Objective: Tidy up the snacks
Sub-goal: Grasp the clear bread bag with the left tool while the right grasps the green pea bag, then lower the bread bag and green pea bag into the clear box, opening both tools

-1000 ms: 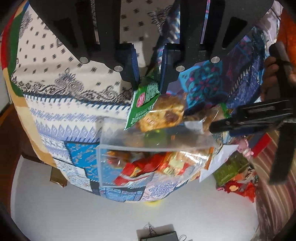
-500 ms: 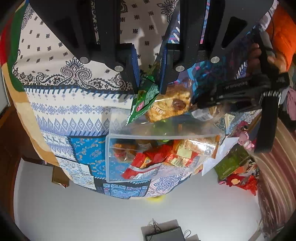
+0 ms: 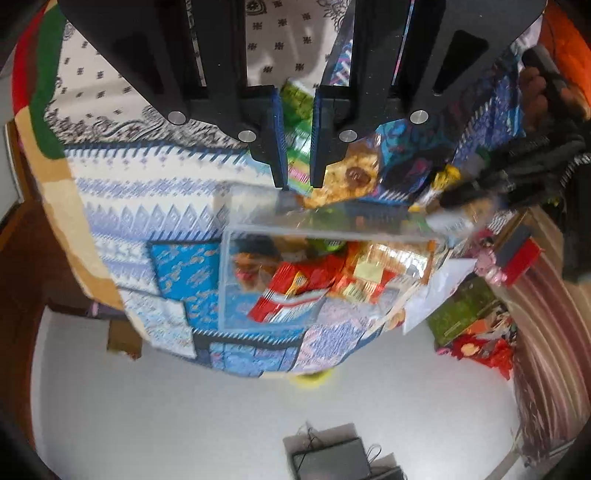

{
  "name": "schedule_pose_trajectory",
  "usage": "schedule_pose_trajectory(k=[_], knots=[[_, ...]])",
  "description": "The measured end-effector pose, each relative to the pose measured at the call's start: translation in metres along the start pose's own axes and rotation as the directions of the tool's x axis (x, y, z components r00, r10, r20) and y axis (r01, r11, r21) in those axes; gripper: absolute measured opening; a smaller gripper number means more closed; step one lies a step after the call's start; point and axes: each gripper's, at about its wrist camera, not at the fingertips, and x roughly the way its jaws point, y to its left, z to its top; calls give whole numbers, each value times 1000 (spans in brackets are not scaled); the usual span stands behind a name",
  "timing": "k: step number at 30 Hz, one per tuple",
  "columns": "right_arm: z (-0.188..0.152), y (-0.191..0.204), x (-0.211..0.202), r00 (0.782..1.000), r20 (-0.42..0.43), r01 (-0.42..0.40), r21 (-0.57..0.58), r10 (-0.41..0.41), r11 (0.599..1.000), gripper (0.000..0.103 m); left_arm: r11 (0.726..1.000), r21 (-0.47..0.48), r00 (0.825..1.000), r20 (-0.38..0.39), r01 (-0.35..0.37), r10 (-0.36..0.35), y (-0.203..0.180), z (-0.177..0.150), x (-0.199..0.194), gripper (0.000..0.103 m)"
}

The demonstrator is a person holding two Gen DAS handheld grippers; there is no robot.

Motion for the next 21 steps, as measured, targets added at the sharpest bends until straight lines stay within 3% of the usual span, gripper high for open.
schedule_pose_trajectory(k=[4, 5, 12, 13, 15, 21], knots=[[-7, -7, 14, 999, -49, 21, 58, -18, 998, 52, 1000, -16, 1000, 18, 10, -10, 3, 1, -9, 50], [-9, -9, 17, 998, -48, 31, 71, -27, 997, 55, 1000, -19, 1000, 21, 11, -10, 3, 1, -10, 50], [-19, -11, 45, 990, -138, -3, 103, 17, 995, 55, 999, -42, 1000, 16, 16, -15, 6, -5, -9, 50], [-21, -10, 47, 990, -141, -5, 102, 19, 995, 53, 999, -46, 1000, 14, 16, -15, 7, -6, -9, 50], [-22, -8, 49, 991, -134, -5, 85, 16, 996, 40, 998, -55, 1000, 9, 13, -12, 9, -8, -8, 50], [-22, -8, 38, 995, -102, 17, 56, -11, 998, 34, 998, -66, 1000, 22, 1, 0, 13, -6, -11, 50]])
